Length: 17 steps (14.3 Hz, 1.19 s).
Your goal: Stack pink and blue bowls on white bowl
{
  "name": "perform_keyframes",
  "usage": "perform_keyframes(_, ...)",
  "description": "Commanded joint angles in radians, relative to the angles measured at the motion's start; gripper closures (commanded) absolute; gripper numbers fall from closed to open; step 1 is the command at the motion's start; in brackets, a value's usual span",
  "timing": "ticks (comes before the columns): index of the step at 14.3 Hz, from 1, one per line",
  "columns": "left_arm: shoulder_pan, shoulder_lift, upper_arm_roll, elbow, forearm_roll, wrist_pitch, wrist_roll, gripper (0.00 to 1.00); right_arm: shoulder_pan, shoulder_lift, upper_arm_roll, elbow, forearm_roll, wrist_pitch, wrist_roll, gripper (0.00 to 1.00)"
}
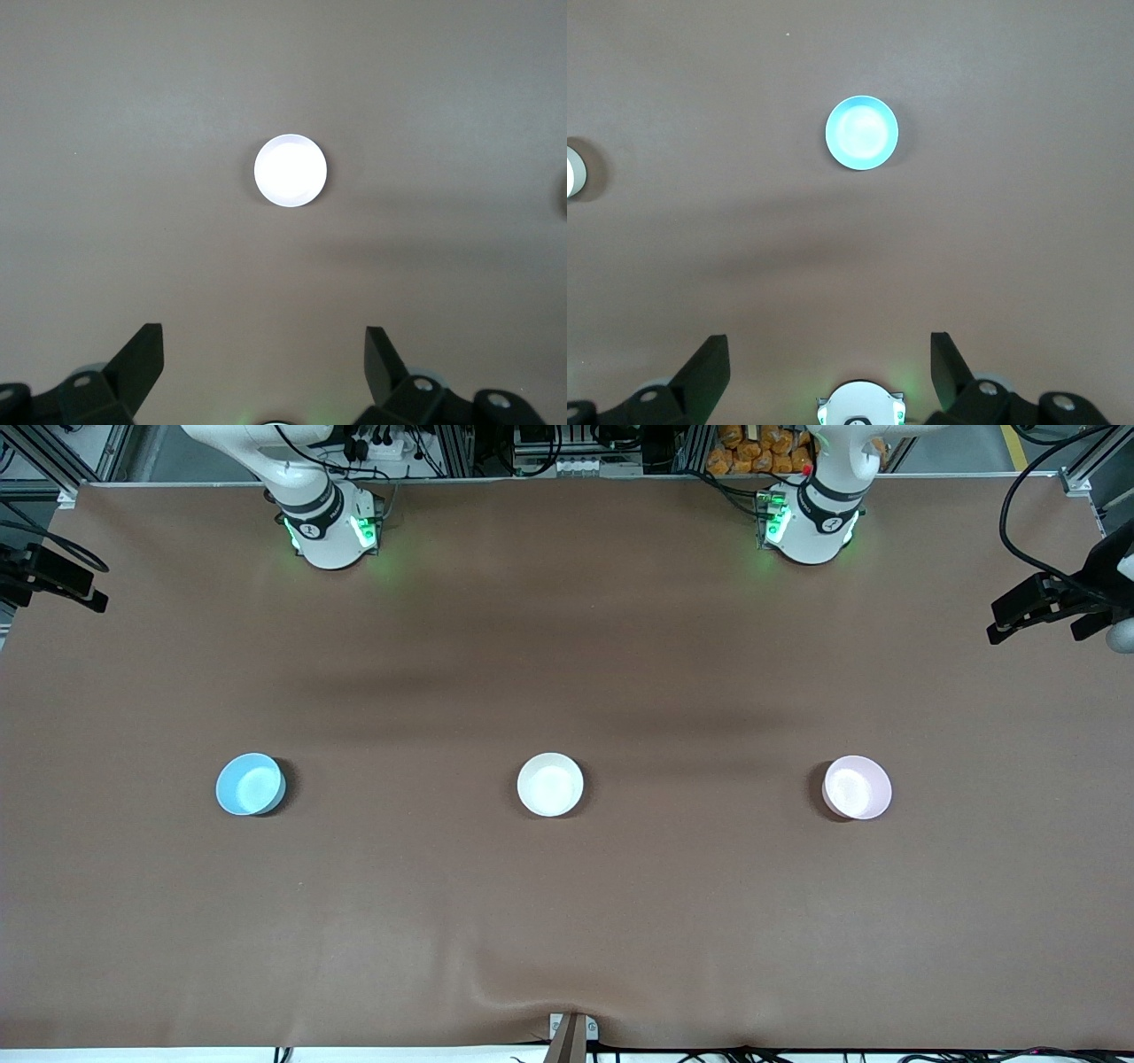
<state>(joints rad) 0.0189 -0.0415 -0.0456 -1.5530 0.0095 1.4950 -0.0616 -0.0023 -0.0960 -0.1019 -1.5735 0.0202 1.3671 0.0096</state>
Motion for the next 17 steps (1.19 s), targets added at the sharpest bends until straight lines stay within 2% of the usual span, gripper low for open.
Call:
perform_keyframes(1,0.009,-0.008,-0.011,0.001,0.003,-0.01,0.005,0.0,-0.004,-0.013,-0.001,-0.006,0.014,-0.005,0.001,0.0)
perform_keyframes(9,0.027,-0.005,-0.004,-0.016,-0.008,-0.01,0.02,0.0,-0.001,-0.008,-0.001,-0.01,0.012,-0.002,0.0,0.0)
perform_keyframes(12,0.032,0.032,-0.004,-0.016,-0.006,-0.001,0.022,0.0,0.001,-0.004,-0.001,-0.011,0.012,0.003,0.0,0.0)
perform_keyframes(17,0.059,0.133,-0.002,-0.027,0.004,0.094,0.048,0.0,0.002,-0.002,-0.001,-0.011,0.012,0.0,0.0,0.0)
